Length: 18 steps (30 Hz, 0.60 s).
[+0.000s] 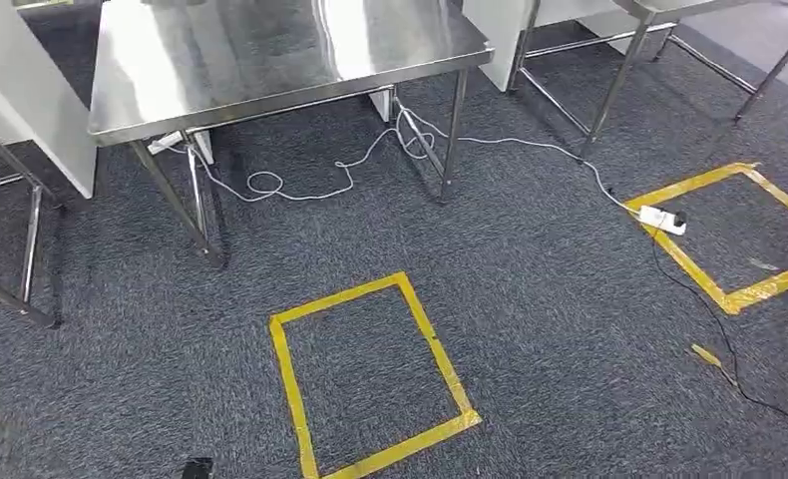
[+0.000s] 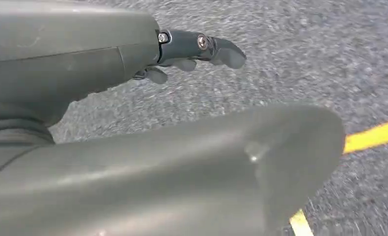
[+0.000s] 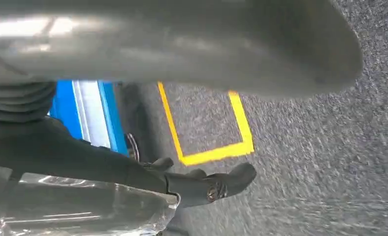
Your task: Take the parts from the cabinet and place them on the table.
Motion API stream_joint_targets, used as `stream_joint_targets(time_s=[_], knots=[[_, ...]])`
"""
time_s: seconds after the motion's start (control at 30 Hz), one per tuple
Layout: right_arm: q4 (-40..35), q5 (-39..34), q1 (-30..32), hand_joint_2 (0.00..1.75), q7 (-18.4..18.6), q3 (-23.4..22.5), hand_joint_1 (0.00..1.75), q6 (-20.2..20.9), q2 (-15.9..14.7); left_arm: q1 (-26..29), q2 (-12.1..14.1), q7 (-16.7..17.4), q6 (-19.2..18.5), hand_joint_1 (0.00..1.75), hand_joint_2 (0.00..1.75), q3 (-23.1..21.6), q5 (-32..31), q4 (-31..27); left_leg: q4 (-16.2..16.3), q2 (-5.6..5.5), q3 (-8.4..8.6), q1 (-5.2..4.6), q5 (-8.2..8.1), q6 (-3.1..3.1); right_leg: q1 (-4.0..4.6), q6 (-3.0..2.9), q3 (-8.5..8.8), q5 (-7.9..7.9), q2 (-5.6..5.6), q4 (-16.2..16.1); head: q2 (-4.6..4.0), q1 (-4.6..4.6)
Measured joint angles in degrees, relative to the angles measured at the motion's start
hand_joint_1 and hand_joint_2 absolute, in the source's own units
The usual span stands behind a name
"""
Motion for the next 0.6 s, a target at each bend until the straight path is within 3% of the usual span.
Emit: stream_joint_targets(time_s=[0.1,0.13,0.17,0.2,0.23,0.27,0.3,0.33,0.37,0.43,0.47,0.5,0.53,0.57,0.6], knots=[[0.0,0.0,0.0,0.00,0.0,0.0,0.00,0.0,0.0,-0.1,0.0,0.0,0.0,0.00,0.00,0.0,0.0,0.0,-0.2,1.98,-0.43,-0.60,0.20,0.62,-0.74,1.54,-1.01,0.77,2.11,-0.4,0.00,-0.17],[0.0,0.0,0.2,0.00,0.0,0.0,0.00,0.0,0.0,-0.1,-0.1,0.0,0.0,0.00,0.00,0.0,0.0,0.0,-1.1,2.88,-0.13,-0.53,0.86,1.24,-0.29,2.06,-1.86,1.08,2.47,-0.7,0.00,-0.22],[0.0,0.0,0.3,0.00,0.0,0.0,0.00,0.0,-0.1,-0.2,-0.2,0.0,0.0,0.00,0.00,0.0,0.0,0.0,-2.1,3.84,0.07,-0.14,1.56,1.54,-0.29,1.81,-1.90,0.56,-0.14,0.4,0.00,-0.04],[0.0,-0.1,0.1,0.00,0.0,0.0,0.00,0.2,-0.2,-0.2,-0.2,0.0,-0.2,0.00,0.00,0.0,0.0,0.0,-2.4,4.38,-0.04,-0.33,1.79,2.09,-0.13,1.36,-3.37,-1.03,-3.02,2.8,0.00,0.24],[0.0,-0.1,0.0,0.00,0.0,0.0,0.00,0.3,-0.2,-0.1,-0.2,0.0,-0.2,0.00,0.00,0.0,-0.1,0.0,-2.4,5.33,-0.29,-0.50,1.85,2.16,-0.26,0.93,-5.72,-3.32,-4.12,7.2,0.00,0.42],[0.0,-0.1,0.0,0.00,0.0,0.0,0.00,0.5,-0.3,-0.1,-0.2,0.0,-0.2,0.00,0.00,0.0,-0.1,0.0,-2.4,6.31,-0.53,-0.67,1.93,2.26,-0.42,0.74,-8.27,-5.53,-4.48,12.5,0.00,0.37],[0.0,-0.1,0.0,0.00,0.0,0.0,0.00,0.7,-0.3,-0.1,-0.2,0.1,-0.2,0.00,0.00,0.0,-0.1,0.0,-2.4,7.23,-0.75,-0.79,1.99,2.30,-0.53,0.88,-10.18,-6.96,-4.54,16.7,0.00,0.35],[0.0,-0.1,0.1,0.00,0.0,0.0,0.00,0.7,-0.3,-0.1,-0.2,0.2,-0.3,0.00,0.00,-0.1,-0.2,0.0,-2.3,8.08,-0.89,-0.84,2.06,2.26,-0.56,1.35,-10.74,-7.27,-4.58,18.7,0.00,0.42],[0.0,-0.1,0.1,0.00,0.1,0.0,0.00,0.7,-0.4,-0.1,-0.3,0.2,-0.3,0.00,0.00,-0.1,-0.2,0.0,-2.3,8.86,-0.92,-0.84,2.10,2.19,-0.60,1.92,-9.69,-6.64,-4.69,17.4,0.00,0.39],[0.0,-0.1,0.1,0.00,0.2,0.0,0.00,0.7,-0.5,-0.1,-0.5,0.3,-0.3,0.00,0.00,-0.2,-0.3,0.0,-2.3,10.40,-0.91,-0.83,2.17,1.96,-0.75,3.17,-3.50,-3.35,-5.84,7.5,0.00,0.48],[0.0,-0.1,0.0,0.00,0.2,0.0,0.00,0.7,-0.6,-0.1,-0.5,0.4,-0.3,0.00,0.00,-0.4,-0.3,0.0,-2.0,11.01,-0.85,-0.88,2.13,1.66,-0.79,3.39,0.13,-2.07,-8.43,1.7,0.00,0.50],[0.0,-0.1,-0.3,0.00,0.2,0.0,0.00,0.7,-0.6,-0.1,-0.4,0.4,-0.3,0.00,0.00,-0.4,-0.4,-0.1,-1.6,11.71,-1.00,-1.58,1.77,1.14,-0.36,3.09,1.77,-1.88,-10.94,-1.2,0.00,0.74],[0.0,-0.1,-0.5,0.00,0.2,0.0,0.00,0.7,-0.6,-0.1,-0.4,0.4,-0.3,0.00,0.00,-0.4,-0.4,-0.1,-1.4,12.38,-0.95,-1.63,1.58,0.78,-0.32,2.64,1.45,-1.38,-9.97,-1.0,0.00,0.63],[0.0,-0.1,-0.4,0.00,0.2,0.0,0.00,0.7,-0.3,-0.2,-0.2,0.4,-0.2,0.00,0.00,-0.5,-0.4,-0.2,-1.4,12.85,-0.85,-1.88,1.55,0.68,-0.81,2.38,1.26,-1.30,-9.36,-0.8,0.00,0.42],[0.0,-0.1,-0.2,0.00,0.2,0.0,0.00,0.7,-0.2,-0.2,-0.1,0.4,-0.2,0.00,0.00,-0.5,-0.4,-0.2,-1.3,13.46,-0.63,-1.82,1.37,0.62,-0.78,2.32,0.63,-1.30,-8.69,-0.8,0.00,0.50]])
